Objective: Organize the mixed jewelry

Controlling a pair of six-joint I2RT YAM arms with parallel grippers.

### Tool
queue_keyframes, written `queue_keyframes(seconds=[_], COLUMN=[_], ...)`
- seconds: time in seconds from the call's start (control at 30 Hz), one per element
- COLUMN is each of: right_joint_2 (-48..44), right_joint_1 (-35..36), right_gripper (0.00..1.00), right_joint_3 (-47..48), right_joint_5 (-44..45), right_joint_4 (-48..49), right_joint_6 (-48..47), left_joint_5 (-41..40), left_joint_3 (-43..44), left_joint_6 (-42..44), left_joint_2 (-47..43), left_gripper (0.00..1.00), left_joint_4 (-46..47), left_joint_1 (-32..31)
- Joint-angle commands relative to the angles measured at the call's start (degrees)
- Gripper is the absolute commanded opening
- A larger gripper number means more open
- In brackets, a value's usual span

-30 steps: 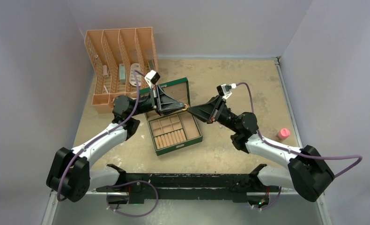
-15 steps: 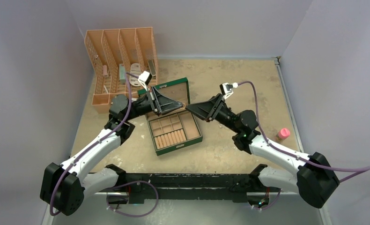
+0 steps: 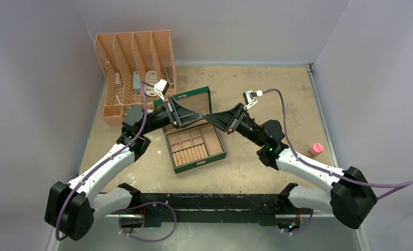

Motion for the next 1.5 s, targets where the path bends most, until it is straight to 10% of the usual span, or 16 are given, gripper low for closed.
queue_keyframes(seconds=[0.0,0.63,1.17,1.33,1.47], right_joint_2=[-0.8,-2.6,-2.1,-2.7,-3.6], right_joint_1=[0.2,0.2,0.2,0.1,0.1], right_gripper=[0.26,0.24,0.01,0.0,0.0], right_joint_3=[1.0,-1.6,0.4,1.3,4.5], right_joint_5=[2.3,2.6,1.3,1.7,3.4], right_joint_4=[2.9,1.7,1.9,-4.4,-18.7], right_joint_6=[-0.2,-0.3,-0.7,-2.5,-8.4], left_joint_5=[-0.9,-0.8,-0.4,-2.0,-7.6], left_joint_3=[2.2,2.5,2.1,1.4,3.5], left_joint_6=[1.5,1.6,1.3,3.2,11.9], left_joint_2=[-0.5,-0.5,0.5,-1.1,-4.5], left_gripper=[0.0,0.0,0.0,0.31,0.57], left_joint_4=[1.7,1.2,1.6,-1.5,-21.8], left_joint_1=[0.2,0.2,0.2,0.3,0.9])
